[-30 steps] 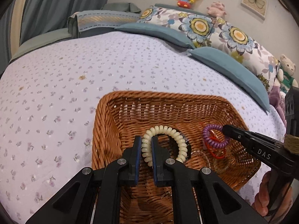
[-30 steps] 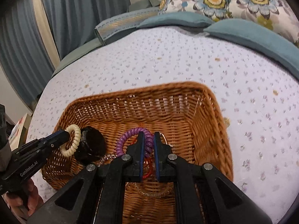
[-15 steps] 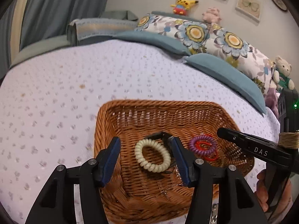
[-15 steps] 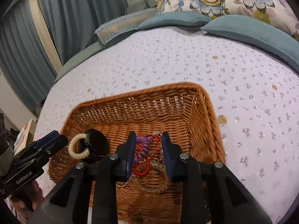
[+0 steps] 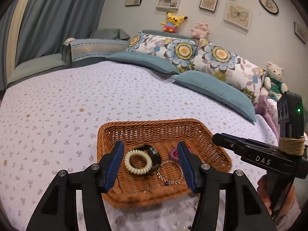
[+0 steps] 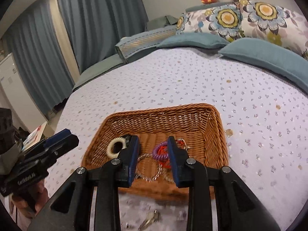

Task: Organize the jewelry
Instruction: 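Grasp the gold clasp charm with the left tool while the right tool grasps the light-blue hair clip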

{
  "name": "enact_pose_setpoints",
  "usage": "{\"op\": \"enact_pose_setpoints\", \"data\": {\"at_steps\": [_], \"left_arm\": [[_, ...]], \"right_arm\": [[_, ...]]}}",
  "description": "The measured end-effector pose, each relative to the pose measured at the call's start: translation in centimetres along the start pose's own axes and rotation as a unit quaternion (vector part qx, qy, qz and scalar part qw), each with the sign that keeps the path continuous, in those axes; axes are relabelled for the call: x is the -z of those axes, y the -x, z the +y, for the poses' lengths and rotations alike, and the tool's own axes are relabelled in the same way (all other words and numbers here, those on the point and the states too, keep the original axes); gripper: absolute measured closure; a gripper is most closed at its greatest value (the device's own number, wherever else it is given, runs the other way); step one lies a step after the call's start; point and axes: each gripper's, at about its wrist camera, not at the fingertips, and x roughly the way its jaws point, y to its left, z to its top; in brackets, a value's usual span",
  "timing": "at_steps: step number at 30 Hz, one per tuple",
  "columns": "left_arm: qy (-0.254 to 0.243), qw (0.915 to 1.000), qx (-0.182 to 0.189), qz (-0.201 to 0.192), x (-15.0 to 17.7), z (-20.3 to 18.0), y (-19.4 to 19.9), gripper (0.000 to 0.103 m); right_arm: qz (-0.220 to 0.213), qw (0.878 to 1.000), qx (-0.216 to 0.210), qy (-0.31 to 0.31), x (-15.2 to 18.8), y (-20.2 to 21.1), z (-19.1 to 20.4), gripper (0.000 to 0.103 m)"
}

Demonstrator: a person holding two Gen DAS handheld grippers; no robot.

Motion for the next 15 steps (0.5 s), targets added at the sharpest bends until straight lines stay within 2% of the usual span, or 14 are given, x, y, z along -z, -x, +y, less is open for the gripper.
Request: {"op": "enact_pose_setpoints", "data": {"at_steps": [8, 11, 15], "left_arm": [[0.026, 0.9996, 0.001, 0.011, 3.4, 0.2, 5.6, 0.044], [0.037, 0.9987, 0.004, 0.033, 5.9, 0.0, 6.9, 0.044], [0.042, 0.9963, 0.012, 0.073, 8.6, -0.3, 6.3, 0.044]], "right_arm": [[0.023, 0.999, -0.014, 0.033, 4.5, 4.9, 1.2, 0.069], [0.039, 0.998, -0.012, 0.043, 6.6, 5.4, 1.4, 0.066], [0.066, 0.997, -0.003, 0.043, 9.0, 4.7, 0.5, 0.06]]}}
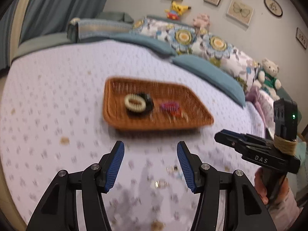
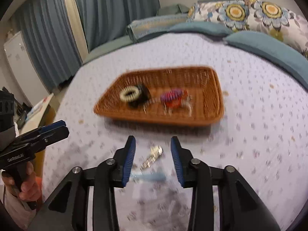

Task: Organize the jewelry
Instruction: 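Grasp the gold clasp charm with the left tool while the right tool grasps the light-blue hair clip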

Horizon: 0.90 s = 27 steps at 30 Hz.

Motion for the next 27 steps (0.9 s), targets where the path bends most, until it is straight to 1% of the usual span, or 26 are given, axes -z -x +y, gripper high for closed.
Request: {"op": "enact_pose_setpoints", "data": {"at_steps": [1, 4, 6, 10, 12, 13, 16, 22, 25, 27], "left_arm": [[-0.001, 0.9999, -0.001, 0.015, 0.7, -0.1, -0.6, 0.045], [-0.004, 0.9993, 0.0, 0.038, 2.0, -0.4, -2.0, 0.045], [-0.005, 0.9989, -0.002, 0.047, 2.9, -0.4, -2.8, 0.045], [0.005, 0.9971, -0.006, 0.076, 4.6, 0.1, -4.8, 0.045], [-0.001, 0.9964, -0.008, 0.085, 4.7, 0.0, -5.4, 0.046], [-0.004, 0.9963, -0.002, 0.086, 4.8, -0.2, -5.5, 0.048], [-0.009, 0.9962, 0.001, 0.087, 4.8, -0.5, -5.6, 0.048], [-0.002, 0.9956, 0.004, 0.093, 4.8, -0.2, -6.0, 0.048], [-0.012, 0.995, 0.008, 0.099, 4.9, -0.5, -6.2, 0.048], [-0.023, 0.9944, 0.01, 0.103, 5.1, -0.9, -6.4, 0.048]], "right_arm": [[0.009, 1.0, 0.001, -0.002, 0.6, -0.5, -0.5, 0.059], [0.038, 0.999, -0.003, -0.019, 1.7, -2.0, -1.7, 0.057], [0.059, 0.997, -0.021, -0.036, 2.3, -3.0, -2.6, 0.057], [0.071, 0.996, -0.037, -0.044, 2.3, -4.0, -2.8, 0.057], [0.079, 0.996, -0.04, -0.033, 2.4, -4.7, -2.3, 0.057], [0.084, 0.995, -0.043, -0.03, 2.4, -5.0, -2.0, 0.057], [0.1, 0.994, -0.053, -0.013, 2.5, -5.6, -1.0, 0.057], [0.128, 0.987, -0.088, 0.033, 3.8, -4.7, 0.6, 0.057], [0.13, 0.986, -0.08, 0.067, 4.4, -4.3, 1.5, 0.057], [0.134, 0.986, -0.075, 0.072, 4.5, -4.5, 1.6, 0.057]]}}
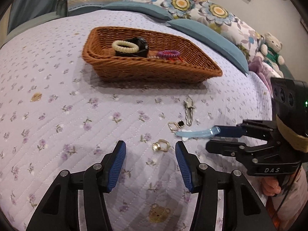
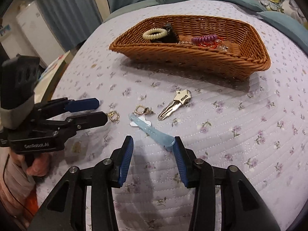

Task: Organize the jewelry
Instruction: 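Grasp the gold clasp charm with the left tool while the right tool grasps the light-blue hair clip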

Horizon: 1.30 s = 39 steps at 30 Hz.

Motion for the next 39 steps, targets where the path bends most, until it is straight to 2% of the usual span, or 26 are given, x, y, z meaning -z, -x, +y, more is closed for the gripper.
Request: {"op": "enact_pose_setpoints", "data": {"at_steps": [7, 10, 14, 16, 19, 24, 34, 36, 39], "left_arm": [[-0.027, 0.9996, -0.004, 0.01, 0.2, -1.3, -0.7, 0.048], [-0.026, 0.9996, -0.006, 0.011, 0.1, -1.1, -0.9, 0.055], [-0.033, 0.9993, -0.01, 0.014, -0.2, -1.3, -1.4, 0.057], [-0.042, 0.9989, -0.015, 0.015, -0.3, -1.6, -1.7, 0.057], [-0.049, 0.9985, -0.018, 0.016, -0.3, -1.9, -1.8, 0.057], [-0.053, 0.9983, -0.019, 0.017, -0.4, -2.0, -2.1, 0.057], [-0.066, 0.9974, -0.024, 0.017, -0.3, -2.4, -2.3, 0.057], [-0.066, 0.9975, -0.021, 0.018, -0.3, -2.4, -2.3, 0.059], [-0.065, 0.9976, -0.017, 0.018, -0.3, -2.4, -2.4, 0.072]], "right_arm": [[-0.011, 0.999, 0.035, 0.009, -1.6, -1.4, 0.4, 0.057], [-0.005, 0.999, 0.035, 0.022, -1.7, -2.0, 0.9, 0.058], [-0.004, 0.999, 0.029, 0.034, -1.3, -1.9, 1.6, 0.081], [-0.003, 0.999, 0.025, 0.033, -0.8, -1.7, 1.5, 0.087], [-0.007, 0.999, 0.025, 0.035, -0.1, -0.9, 1.6, 0.087], [-0.008, 0.998, 0.056, 0.015, 1.3, 0.4, 0.0, 0.087], [-0.001, 0.999, 0.053, 0.01, 1.1, 0.2, -0.4, 0.082], [-0.001, 0.998, 0.055, 0.013, 1.1, 0.0, -0.2, 0.082], [-0.004, 0.999, 0.051, 0.016, 1.2, 0.1, -0.1, 0.082]]}}
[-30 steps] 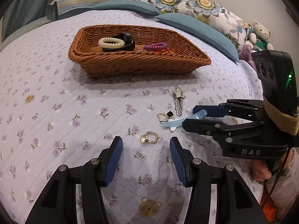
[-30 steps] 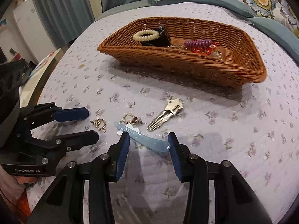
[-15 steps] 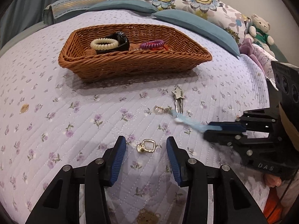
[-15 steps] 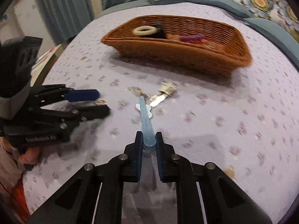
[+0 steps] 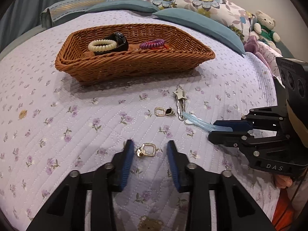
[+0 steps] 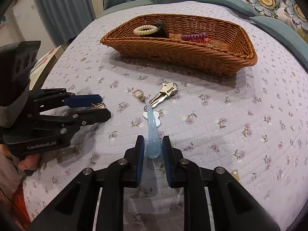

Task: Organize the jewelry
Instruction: 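Grasp the gold clasp charm with the left tool while the right tool grasps the light-blue hair clip, then carry the charm and hair clip over the basket and open both tools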

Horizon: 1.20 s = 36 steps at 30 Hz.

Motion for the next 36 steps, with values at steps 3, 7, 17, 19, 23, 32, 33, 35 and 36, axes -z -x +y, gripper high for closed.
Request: {"op": "enact_pose_setpoints", "data": {"at_steps": [3, 7, 17, 19, 23, 32, 33, 35, 36], "left_arm": [[0.0, 1.0, -0.001, 0.0, 0.0, 0.0, 0.0, 0.074], [-0.004, 1.0, -0.004, -0.002, 0.1, -0.2, 0.0, 0.083], [-0.01, 0.9999, -0.008, -0.012, 0.1, -0.4, 0.4, 0.083], [-0.008, 0.9998, -0.009, -0.017, 0.1, -0.3, 0.7, 0.083], [0.003, 0.9992, -0.008, -0.04, 0.1, -0.1, 2.1, 0.083], [0.031, 0.9931, 0.007, -0.113, -3.9, 1.1, 6.9, 0.083], [0.033, 0.992, 0.012, -0.121, -4.7, 1.5, 7.2, 0.083], [0.031, 0.9906, 0.005, -0.133, -6.9, 2.0, 7.4, 0.083], [0.03, 0.9901, 0.003, -0.138, -7.7, 2.1, 7.4, 0.083]], "right_arm": [[-0.002, 1.0, 0.004, 0.002, 0.0, -0.1, 0.1, 0.085], [-0.006, 1.0, 0.008, 0.008, 0.0, -0.1, 0.3, 0.088], [-0.029, 0.999, -0.002, 0.023, -0.2, 0.4, 1.5, 0.088], [-0.036, 0.999, -0.003, 0.026, -0.3, 0.7, 1.8, 0.088], [-0.055, 0.998, -0.008, 0.021, -0.9, 1.9, 1.8, 0.088], [-0.141, 0.989, -0.02, -0.037, -4.7, 7.0, -0.8, 0.088], [-0.149, 0.988, -0.014, -0.045, -5.5, 7.2, -1.2, 0.088], [-0.157, 0.986, 0.004, -0.052, -7.2, 7.4, -1.9, 0.088], [-0.16, 0.985, 0.015, -0.058, -8.5, 7.2, -2.4, 0.088]]}}
